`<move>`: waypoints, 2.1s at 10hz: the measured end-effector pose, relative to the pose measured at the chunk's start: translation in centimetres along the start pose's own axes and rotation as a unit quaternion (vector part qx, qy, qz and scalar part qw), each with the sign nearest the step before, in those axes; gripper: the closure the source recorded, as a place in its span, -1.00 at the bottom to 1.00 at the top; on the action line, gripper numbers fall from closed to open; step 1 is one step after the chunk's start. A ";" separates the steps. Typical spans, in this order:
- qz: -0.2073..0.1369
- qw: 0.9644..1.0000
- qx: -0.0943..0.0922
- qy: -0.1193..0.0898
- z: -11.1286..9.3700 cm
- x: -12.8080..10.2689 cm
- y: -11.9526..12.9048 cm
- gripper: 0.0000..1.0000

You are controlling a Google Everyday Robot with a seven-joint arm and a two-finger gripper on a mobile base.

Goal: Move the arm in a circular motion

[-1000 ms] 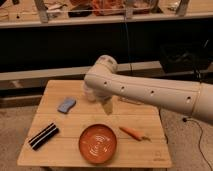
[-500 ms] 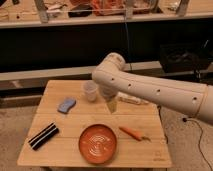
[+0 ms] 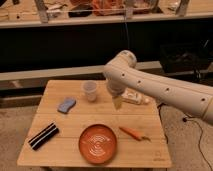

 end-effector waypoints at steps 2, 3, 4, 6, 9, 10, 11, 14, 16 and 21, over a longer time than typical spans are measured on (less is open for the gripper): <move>0.017 1.000 0.000 -0.008 0.2 1.3 -0.1 -0.60; 0.023 1.000 0.000 -0.008 0.4 1.9 -0.4 -0.60; 0.029 1.000 0.001 -0.008 0.4 2.6 -0.5 -0.60; 0.056 0.998 -0.002 -0.007 0.0 5.6 0.6 -0.60; 0.085 0.996 -0.006 -0.010 0.1 8.1 0.6 -0.60; 0.088 0.996 -0.008 -0.010 0.0 8.6 1.1 -0.60; 0.094 0.995 -0.010 -0.010 -0.3 9.1 2.1 -0.60; 0.119 0.993 -0.019 -0.012 -1.1 10.7 5.1 -0.60; 0.120 0.992 -0.023 -0.012 -1.1 10.5 5.3 -0.60; 0.106 0.994 -0.033 -0.006 -1.7 8.0 9.3 -0.60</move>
